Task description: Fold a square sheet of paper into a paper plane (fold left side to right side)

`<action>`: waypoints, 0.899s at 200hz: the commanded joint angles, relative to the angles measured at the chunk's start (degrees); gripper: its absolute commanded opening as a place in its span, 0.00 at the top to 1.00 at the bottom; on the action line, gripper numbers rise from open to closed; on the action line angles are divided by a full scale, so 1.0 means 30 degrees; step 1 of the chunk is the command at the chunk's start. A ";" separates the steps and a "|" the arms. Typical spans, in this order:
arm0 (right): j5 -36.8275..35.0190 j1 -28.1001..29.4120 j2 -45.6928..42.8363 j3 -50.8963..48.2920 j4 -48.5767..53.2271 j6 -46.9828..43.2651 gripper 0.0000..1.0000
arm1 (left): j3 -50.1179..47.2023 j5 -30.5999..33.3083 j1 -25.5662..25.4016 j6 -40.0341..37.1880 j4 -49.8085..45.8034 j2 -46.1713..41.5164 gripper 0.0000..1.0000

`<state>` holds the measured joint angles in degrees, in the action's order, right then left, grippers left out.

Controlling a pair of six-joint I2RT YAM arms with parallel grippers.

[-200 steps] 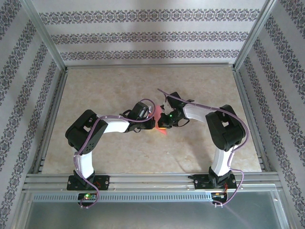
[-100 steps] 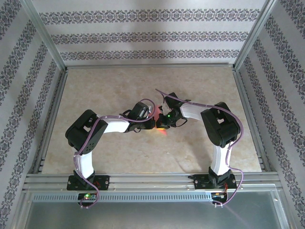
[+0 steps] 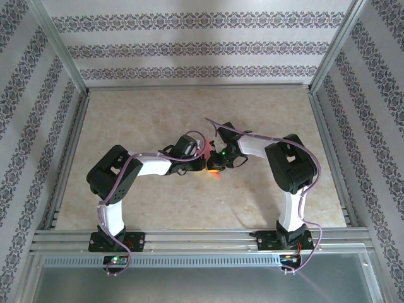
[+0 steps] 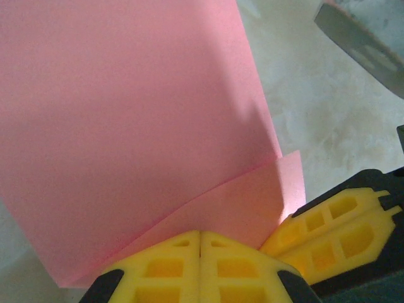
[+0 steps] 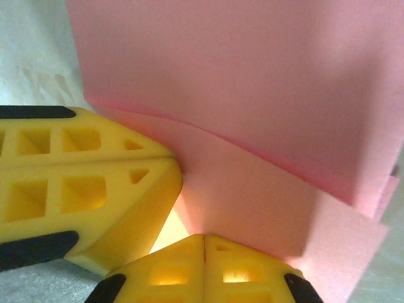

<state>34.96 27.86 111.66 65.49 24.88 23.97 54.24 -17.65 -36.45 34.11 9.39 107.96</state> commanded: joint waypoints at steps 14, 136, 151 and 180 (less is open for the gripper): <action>-0.0923 -0.0112 -0.0029 -0.1152 0.2160 -0.0958 1.00 | -0.0175 0.0902 -0.0376 0.0093 -0.2133 0.1079 1.00; -0.1634 -0.0551 -0.1598 -0.4177 0.2399 -0.1127 1.00 | -0.0036 0.1107 -0.0361 -0.0236 -0.2535 0.1176 1.00; -0.1649 -0.0584 -0.1837 -0.4438 0.2427 -0.1133 1.00 | -0.0060 0.1137 -0.0359 -0.0236 -0.2586 0.1162 1.00; -0.1692 -0.0588 -0.2335 -0.4864 0.2399 -0.0967 1.00 | -0.0076 0.1188 -0.0361 -0.0266 -0.2653 0.1176 1.00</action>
<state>34.89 26.37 104.53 54.89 20.93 22.06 54.78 -19.77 -38.30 34.09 9.23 108.55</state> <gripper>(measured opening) 0.060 0.052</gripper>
